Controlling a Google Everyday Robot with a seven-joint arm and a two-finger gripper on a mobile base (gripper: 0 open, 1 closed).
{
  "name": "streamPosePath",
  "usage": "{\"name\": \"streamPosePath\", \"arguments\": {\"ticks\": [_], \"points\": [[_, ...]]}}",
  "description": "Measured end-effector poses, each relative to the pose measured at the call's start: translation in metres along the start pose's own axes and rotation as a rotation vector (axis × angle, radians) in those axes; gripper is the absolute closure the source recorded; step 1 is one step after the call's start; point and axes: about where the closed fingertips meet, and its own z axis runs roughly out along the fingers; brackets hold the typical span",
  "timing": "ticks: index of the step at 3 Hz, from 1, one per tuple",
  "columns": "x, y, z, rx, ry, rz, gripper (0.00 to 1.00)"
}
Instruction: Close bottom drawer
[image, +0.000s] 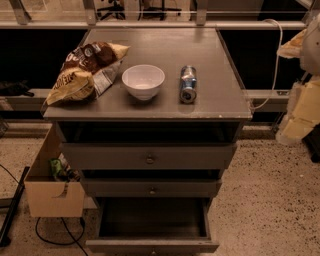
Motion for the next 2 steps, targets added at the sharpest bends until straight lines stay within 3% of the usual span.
{"name": "streamPosePath", "arguments": {"ticks": [2], "points": [[-0.0005, 0.0082, -0.0018, 0.003, -0.031, -0.005, 0.00]]}}
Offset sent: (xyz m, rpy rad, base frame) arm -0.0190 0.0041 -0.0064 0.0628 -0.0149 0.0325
